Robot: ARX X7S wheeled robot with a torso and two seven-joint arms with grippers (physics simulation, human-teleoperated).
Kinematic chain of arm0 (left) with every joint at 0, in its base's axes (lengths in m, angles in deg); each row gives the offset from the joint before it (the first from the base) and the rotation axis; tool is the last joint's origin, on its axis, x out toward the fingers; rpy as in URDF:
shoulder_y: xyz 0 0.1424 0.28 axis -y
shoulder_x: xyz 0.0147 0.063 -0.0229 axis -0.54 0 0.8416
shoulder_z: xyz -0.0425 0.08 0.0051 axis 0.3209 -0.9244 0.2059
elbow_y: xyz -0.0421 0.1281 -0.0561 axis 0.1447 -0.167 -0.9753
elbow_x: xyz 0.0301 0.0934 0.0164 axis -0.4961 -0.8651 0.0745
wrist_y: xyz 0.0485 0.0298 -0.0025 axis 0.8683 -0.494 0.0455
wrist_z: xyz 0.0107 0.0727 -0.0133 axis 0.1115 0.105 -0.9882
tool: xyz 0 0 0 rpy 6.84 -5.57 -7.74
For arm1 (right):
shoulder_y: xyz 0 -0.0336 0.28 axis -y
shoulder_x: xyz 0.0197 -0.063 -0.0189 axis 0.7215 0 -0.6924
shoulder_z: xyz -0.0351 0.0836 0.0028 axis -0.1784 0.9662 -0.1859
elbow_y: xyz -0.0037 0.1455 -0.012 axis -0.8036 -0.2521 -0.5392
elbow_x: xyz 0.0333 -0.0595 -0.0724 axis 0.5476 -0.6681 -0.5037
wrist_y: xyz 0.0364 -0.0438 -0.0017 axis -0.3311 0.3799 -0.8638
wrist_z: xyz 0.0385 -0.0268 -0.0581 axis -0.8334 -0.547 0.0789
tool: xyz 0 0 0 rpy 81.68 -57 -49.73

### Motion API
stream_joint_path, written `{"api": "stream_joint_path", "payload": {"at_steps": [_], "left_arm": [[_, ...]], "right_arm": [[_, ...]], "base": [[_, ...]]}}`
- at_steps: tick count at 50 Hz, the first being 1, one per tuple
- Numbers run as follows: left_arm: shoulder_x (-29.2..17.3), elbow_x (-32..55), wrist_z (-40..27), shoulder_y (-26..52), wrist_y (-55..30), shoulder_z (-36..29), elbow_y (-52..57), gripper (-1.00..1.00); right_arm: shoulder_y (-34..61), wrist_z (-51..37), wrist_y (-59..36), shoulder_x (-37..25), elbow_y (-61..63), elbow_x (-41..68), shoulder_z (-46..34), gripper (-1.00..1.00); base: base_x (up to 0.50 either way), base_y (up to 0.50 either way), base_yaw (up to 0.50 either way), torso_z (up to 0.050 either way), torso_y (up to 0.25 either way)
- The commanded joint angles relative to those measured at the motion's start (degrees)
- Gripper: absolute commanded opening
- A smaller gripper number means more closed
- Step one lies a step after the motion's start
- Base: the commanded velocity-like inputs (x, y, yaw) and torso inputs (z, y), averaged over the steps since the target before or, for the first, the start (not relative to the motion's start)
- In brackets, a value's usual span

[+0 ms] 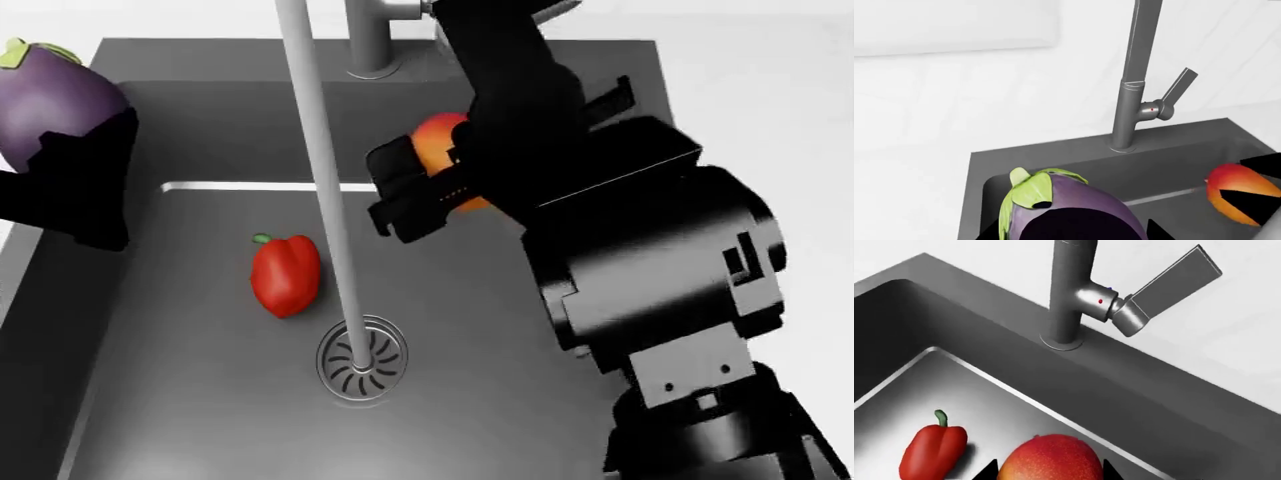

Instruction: Pick the eggplants and mangos from the sink and place them in one bowl. Place the bell pepper in the other bowl. Then turn off the sink faucet.

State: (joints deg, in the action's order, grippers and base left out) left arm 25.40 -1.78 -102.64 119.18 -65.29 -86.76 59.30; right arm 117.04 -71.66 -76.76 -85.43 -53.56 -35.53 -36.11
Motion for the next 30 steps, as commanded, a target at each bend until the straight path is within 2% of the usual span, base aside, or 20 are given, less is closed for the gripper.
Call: {"api": "stream_joint_path", "payload": {"at_steps": [1, 2, 4, 6, 8, 12, 17, 20, 27, 30], "left_arm": [[0.19, 1.81, -0.26, 0.79, -0.09, 1.06, 0.06, -1.0], [0.32, 1.56, -0.06, 0.89, -0.04, 0.93, -0.17, -1.0], [0.45, 1.09, 0.21, 0.75, 0.2, 0.78, -0.38, -1.0], [0.28, 1.07, 0.44, 0.73, 0.38, 0.97, -0.57, -1.0], [0.15, 0.94, 0.45, 0.45, 0.37, 0.83, -0.33, -1.0], [-0.43, 1.22, 0.37, 0.64, 0.15, 1.03, -0.12, -1.0], [-0.7, 1.66, -0.17, -0.17, 0.36, 1.23, 1.03, -1.0], [-0.81, 2.16, 0.02, -0.44, 0.2, 1.12, 1.82, -1.0], [-1.07, 3.13, -0.29, -1.02, 0.21, 1.28, 3.1, -1.0], [-0.75, 2.87, 0.15, -2.48, 0.78, 0.89, 4.4, -1.0]], "right_arm": [[-4.55, -9.49, -20.73, -4.54, 29.01, 13.78, 19.67, -1.0], [-4.87, -18.09, -20.73, -8.34, 28.15, 22.38, 23.58, -1.0], [-5.94, -35.28, -20.67, -12.56, 29.58, 39.57, 23.79, -1.0], [-10.07, -47.79, -20.33, -12.89, 33.56, 56.76, 29.75, -1.0], [-12.52, -54.59, -19.76, -12.99, 35.96, 66.99, 34.82, -1.0], [-13.87, -66.49, -18.44, -16.99, 37.66, 81.82, 36.65, -1.0], [-15.12, -75.25, -14.91, -22.77, 40.15, 92.9, 35.17, -1.0], [-17.8, -76.44, -13.08, -24.38, 42.43, 95.66, 37.25, -1.0], [-19.05, -72.23, -14.83, -23.52, 44.59, 91.38, 39.17, -1.0], [-17.12, -67.63, -16.55, -21.96, 43.57, 85.41, 38.16, -1.0]], "base": [[0.0, 0.0, 0.0, 0.0, 0.0], [0.0, 0.0, 0.0, 0.0, 0.0], [0.0, 0.0, 0.0, 0.0, 0.0], [0.0, 0.0, 0.0, 0.0, 0.0], [0.0, 0.0, 0.0, 0.0, 0.0], [0.0, 0.0, 0.0, 0.0, 0.0], [0.0, 0.0, 0.0, 0.0, 0.0], [0.0, 0.0, 0.0, 0.0, 0.003], [0.0, 0.0, 0.0, 0.0, 0.0], [0.0, 0.0, 0.0, 0.0, 0.0]]}}
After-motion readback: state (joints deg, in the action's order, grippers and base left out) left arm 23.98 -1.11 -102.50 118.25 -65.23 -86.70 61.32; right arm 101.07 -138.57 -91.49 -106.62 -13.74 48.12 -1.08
